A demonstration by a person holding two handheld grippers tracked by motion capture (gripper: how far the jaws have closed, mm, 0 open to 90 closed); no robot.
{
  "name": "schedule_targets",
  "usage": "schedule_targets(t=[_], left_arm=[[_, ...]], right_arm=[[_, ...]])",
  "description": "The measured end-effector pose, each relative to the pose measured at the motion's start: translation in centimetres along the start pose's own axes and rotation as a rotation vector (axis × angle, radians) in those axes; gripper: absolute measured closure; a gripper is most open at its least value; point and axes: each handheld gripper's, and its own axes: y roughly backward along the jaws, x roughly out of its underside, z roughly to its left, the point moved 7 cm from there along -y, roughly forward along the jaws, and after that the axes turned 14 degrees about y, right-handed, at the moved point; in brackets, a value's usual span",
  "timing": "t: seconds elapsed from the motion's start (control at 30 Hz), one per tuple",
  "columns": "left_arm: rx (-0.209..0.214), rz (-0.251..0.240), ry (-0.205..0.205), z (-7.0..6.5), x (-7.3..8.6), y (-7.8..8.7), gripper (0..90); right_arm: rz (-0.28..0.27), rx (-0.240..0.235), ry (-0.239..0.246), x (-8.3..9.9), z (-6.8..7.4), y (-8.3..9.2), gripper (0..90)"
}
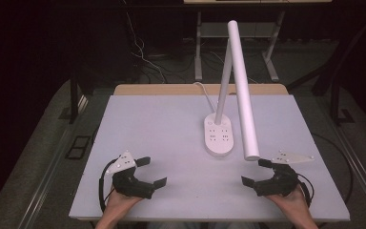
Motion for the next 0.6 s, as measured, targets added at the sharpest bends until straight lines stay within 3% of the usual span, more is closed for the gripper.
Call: schedule_targets(t=[0.6], left_arm=[[-0.004, 0.027, 0.010, 0.16, 0.19, 0.09, 0.0]], right_arm=[[0.005, -0.013, 0.002, 0.10, 0.24, 0.13, 0.4]])
